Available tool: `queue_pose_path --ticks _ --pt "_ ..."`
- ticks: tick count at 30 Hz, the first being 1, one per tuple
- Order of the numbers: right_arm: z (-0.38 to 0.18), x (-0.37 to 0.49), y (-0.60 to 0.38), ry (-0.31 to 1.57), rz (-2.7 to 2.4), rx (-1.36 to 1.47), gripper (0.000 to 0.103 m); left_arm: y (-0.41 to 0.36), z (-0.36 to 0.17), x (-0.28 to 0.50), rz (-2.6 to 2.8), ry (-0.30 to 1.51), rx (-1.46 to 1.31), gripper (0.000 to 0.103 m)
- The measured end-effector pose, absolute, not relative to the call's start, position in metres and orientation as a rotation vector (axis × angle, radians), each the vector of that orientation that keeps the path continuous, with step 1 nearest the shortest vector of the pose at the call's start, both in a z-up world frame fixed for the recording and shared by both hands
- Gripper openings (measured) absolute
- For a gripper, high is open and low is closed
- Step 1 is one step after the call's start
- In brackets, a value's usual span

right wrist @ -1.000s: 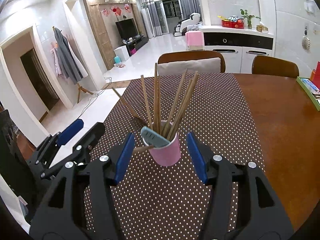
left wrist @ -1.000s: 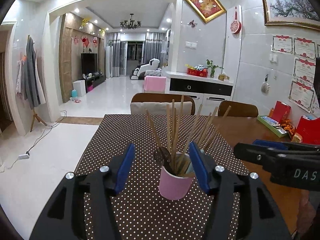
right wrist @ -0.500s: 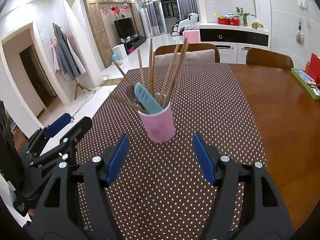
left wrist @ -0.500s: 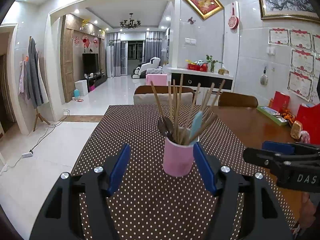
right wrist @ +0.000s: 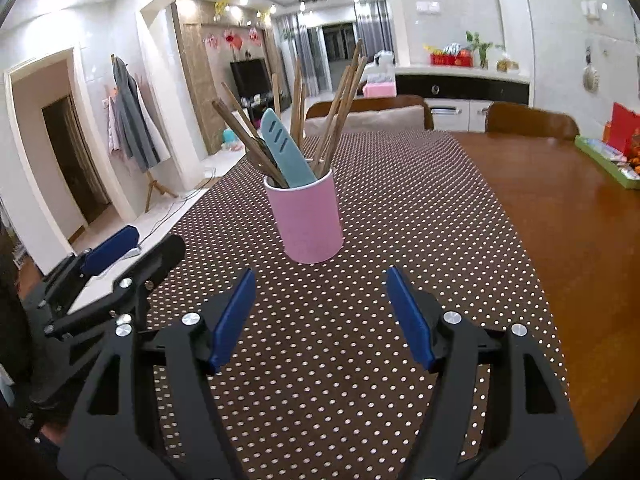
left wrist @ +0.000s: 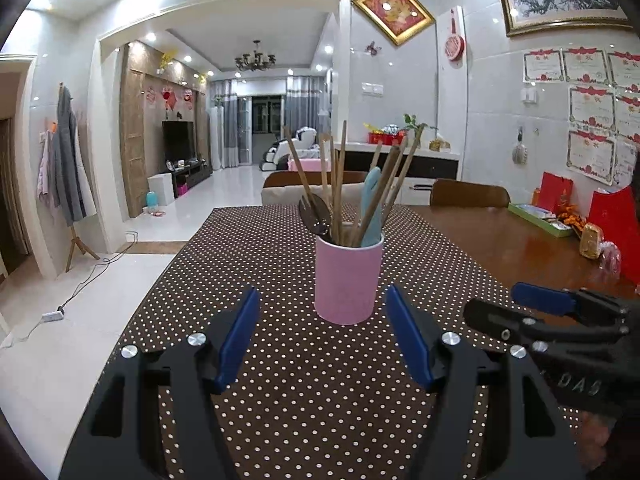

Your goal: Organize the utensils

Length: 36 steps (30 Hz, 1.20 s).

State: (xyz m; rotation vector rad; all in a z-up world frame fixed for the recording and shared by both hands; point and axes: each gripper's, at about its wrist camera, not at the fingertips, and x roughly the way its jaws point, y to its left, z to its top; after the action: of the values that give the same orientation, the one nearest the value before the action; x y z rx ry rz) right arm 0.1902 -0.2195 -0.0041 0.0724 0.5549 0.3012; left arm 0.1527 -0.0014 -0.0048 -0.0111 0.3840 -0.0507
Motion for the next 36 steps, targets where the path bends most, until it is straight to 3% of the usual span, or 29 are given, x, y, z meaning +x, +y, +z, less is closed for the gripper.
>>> queue_pose_path --ticks 16,36 --pt "-0.01 0.162 -0.229 0.31 0.261 0.013 0.069 -0.014 -0.013 0.124 -0.029 0.213 -0.006 0.065" --pt "-0.017 0.162 -0.239 0.268 0.248 0.049 0.071 -0.01 -0.01 0.11 -0.011 0.144 -0.021 0.084"
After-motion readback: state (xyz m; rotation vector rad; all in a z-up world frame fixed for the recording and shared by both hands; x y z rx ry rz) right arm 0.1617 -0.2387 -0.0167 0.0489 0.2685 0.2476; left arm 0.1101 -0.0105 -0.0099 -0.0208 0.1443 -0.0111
